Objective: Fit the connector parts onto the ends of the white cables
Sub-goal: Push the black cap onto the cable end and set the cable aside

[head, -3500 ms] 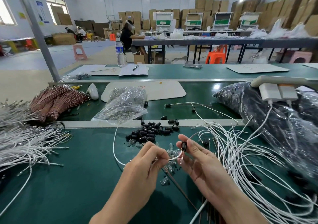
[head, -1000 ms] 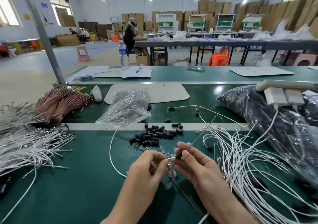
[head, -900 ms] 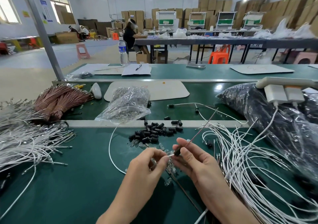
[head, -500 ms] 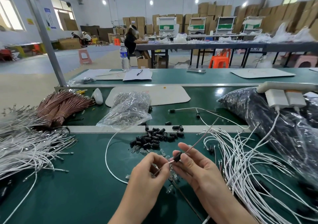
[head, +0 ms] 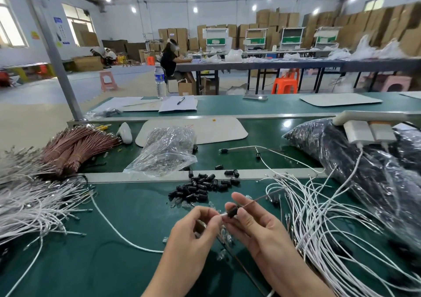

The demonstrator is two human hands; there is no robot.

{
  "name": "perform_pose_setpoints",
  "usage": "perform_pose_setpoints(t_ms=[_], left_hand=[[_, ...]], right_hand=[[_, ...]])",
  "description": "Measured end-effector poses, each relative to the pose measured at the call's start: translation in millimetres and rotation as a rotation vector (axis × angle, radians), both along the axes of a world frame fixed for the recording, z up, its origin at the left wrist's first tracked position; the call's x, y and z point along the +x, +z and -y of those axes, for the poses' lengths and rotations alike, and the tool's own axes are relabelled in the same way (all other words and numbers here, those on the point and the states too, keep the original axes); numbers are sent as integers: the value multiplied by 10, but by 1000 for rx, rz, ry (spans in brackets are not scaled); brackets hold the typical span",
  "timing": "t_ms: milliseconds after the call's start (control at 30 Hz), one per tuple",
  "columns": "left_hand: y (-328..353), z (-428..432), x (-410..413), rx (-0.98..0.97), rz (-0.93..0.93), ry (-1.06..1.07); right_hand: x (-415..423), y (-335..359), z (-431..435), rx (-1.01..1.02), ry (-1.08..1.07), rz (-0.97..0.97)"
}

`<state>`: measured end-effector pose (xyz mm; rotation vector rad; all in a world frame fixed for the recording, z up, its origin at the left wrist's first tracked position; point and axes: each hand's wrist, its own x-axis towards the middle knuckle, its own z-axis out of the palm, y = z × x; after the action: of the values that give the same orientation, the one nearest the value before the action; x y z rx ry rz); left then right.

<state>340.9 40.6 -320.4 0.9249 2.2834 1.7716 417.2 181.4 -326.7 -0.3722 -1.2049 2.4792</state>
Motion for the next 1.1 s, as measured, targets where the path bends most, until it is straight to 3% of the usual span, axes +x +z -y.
perform_pose_setpoints(t_ms=[233,700,1100], left_hand=[[-21,-1,3,23,37,8],[-110,-81,108,82,-72,49],[-146,-63,81,14,-172,38]], right_hand=[[17,43,31,-12,21,-19],[-24,16,56,-144,-14,-28],[0,29,64,-124,-1,-19]])
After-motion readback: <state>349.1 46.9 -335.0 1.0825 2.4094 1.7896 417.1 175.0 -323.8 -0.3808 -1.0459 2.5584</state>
